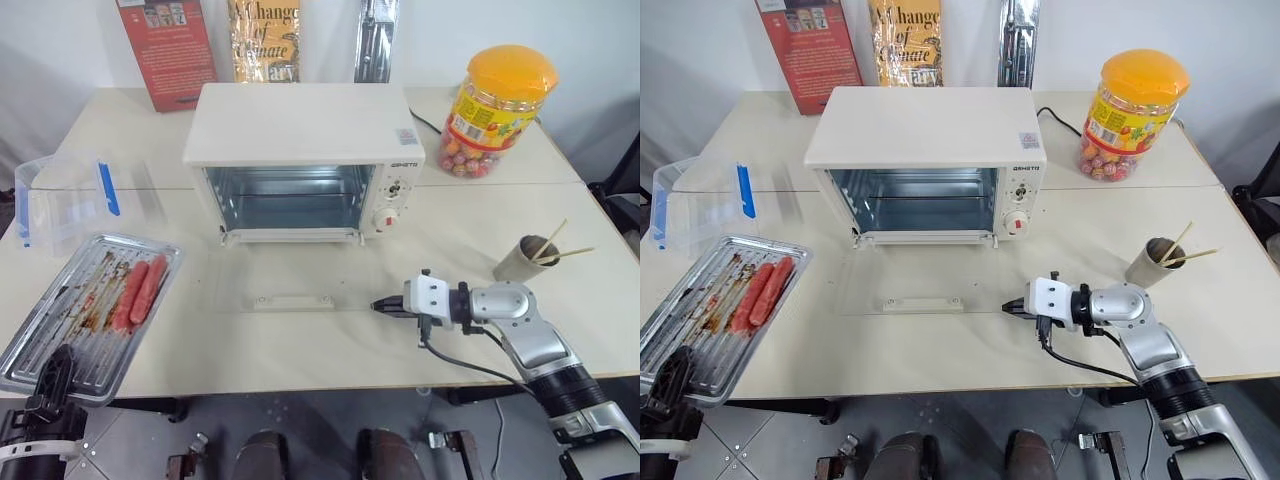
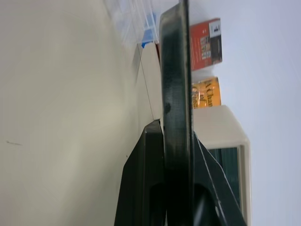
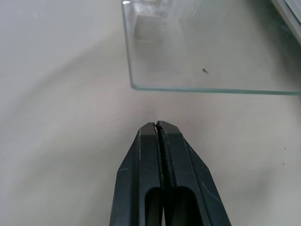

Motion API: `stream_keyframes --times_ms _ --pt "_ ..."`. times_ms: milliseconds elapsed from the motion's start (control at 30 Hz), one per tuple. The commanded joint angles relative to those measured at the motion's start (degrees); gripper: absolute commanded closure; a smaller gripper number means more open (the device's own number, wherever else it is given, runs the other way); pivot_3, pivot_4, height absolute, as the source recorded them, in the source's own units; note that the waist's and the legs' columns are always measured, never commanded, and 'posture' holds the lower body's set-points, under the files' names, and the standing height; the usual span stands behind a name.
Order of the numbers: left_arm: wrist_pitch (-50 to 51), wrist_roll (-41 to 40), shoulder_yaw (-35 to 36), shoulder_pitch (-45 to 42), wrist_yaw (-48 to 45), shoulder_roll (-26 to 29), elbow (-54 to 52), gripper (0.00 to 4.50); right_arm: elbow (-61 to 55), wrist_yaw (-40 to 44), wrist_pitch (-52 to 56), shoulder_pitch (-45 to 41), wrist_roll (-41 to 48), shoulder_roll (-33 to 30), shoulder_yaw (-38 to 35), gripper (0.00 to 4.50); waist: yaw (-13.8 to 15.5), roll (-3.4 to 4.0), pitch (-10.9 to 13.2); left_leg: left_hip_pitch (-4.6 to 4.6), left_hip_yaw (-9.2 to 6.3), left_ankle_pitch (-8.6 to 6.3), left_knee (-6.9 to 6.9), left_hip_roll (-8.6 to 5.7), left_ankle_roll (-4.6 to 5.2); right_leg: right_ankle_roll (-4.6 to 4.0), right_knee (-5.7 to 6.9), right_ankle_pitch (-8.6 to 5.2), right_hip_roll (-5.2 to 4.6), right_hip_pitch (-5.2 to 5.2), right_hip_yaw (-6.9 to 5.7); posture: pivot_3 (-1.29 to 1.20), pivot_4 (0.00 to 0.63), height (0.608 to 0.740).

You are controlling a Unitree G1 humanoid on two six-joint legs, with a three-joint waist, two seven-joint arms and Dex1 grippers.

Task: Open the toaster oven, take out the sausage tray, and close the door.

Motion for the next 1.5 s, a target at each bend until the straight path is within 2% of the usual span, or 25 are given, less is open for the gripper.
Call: stream_keyframes --times_ms 33,333,500,767,933,1033,1133,1200,1333,1500 --pt "-0.52 -0.70 1.46 0.11 0.03 -1.28 -1.27 4.50 -2.87 0.62 2.81 -2.91 3.07 1.45 -0.98 4.44 -0.04 0.01 0.01 0.00 0.00 0.00 -0.01 0.00 0.00 0.00 0.00 0.00 0.00 0.00 0.00 0.00 0.150 0.740" --pt "1.15 -0.70 0.40 0.56 -0.21 -1.82 0.00 4.50 -10.35 2.61 15.81 -10.73 10.49 1.95 -3.13 4.44 0.02 0.04 0.02 -0.05 -0.01 -0.02 -0.02 0.00 0.01 0.00 -0.03 0.00 0.00 -0.05 0.00 0.00 0.150 0.740" --pt "4.72 -0.70 -0.27 1.38 -1.04 0.05 1.56 4.50 -11.26 2.69 19.38 -15.38 12.75 1.94 -4.90 4.44 0.06 0.03 0.03 -0.08 0.00 -0.06 -0.02 -0.01 0.05 0.00 -0.05 0.00 0.00 -0.06 0.01 0.00 0.150 0.740" --pt "12.59 -0.70 -5.43 -1.26 -0.31 8.81 3.34 4.50 -9.79 1.05 22.00 -22.31 14.58 2.66 -7.55 4.44 0.09 0.04 0.03 -0.11 0.00 -0.06 -0.03 0.00 0.05 0.00 -0.02 0.00 0.00 -0.12 0.01 0.00 0.150 0.740" --pt "19.09 -0.70 -9.80 -7.51 -0.55 17.63 6.92 4.50 -17.24 2.12 29.86 -20.22 20.37 0.42 -9.52 4.44 0.22 0.11 0.06 -0.13 -0.03 -0.06 -0.02 0.00 0.04 0.00 0.31 0.00 0.00 -0.15 0.01 0.00 0.150 0.740" --pt "22.79 -0.70 -11.82 -11.88 -1.10 21.26 10.00 4.50 -21.76 4.50 34.75 -16.84 22.26 -3.40 -8.66 4.44 0.10 0.07 0.05 -0.13 -0.03 -0.06 -0.06 0.00 0.04 0.00 0.33 0.00 0.00 -0.15 0.04 0.00 0.150 0.740" --pt "27.08 -0.70 -14.44 -16.48 -1.38 25.34 14.36 4.50 -25.00 6.16 35.83 -12.55 23.83 -6.36 -9.56 3.88 0.14 0.08 0.05 -0.12 -0.03 -0.06 -0.10 -0.02 0.03 0.01 0.34 0.00 0.01 -0.16 0.02 0.00 0.150 0.740" --pt "29.64 -0.70 -15.97 -19.45 -2.14 27.45 17.31 4.50 -26.64 6.92 36.42 -10.40 25.27 -7.57 -10.61 3.26 0.12 0.12 0.07 -0.11 -0.01 -0.06 -0.10 -0.01 0.03 0.01 0.35 0.00 0.01 -0.17 0.02 0.00 0.150 0.740" --pt "35.00 -0.70 -22.57 -31.87 -2.38 31.04 26.38 4.50 -30.23 9.12 37.82 -3.63 29.48 -11.28 -14.86 1.88 0.59 0.14 0.10 -0.10 -0.03 -0.04 -0.09 -0.02 0.00 0.01 0.39 0.00 0.02 -0.18 0.02 0.00 0.150 0.740" --pt "40.31 -0.30 -29.89 -43.36 -3.41 33.62 35.05 4.50 -28.65 10.97 36.90 3.50 32.12 -13.22 -19.80 0.33 0.85 0.11 0.11 -0.10 0.01 -0.04 -0.09 -0.04 0.00 0.06 0.38 0.03 0.01 -0.17 0.05 0.00 0.150 0.740"
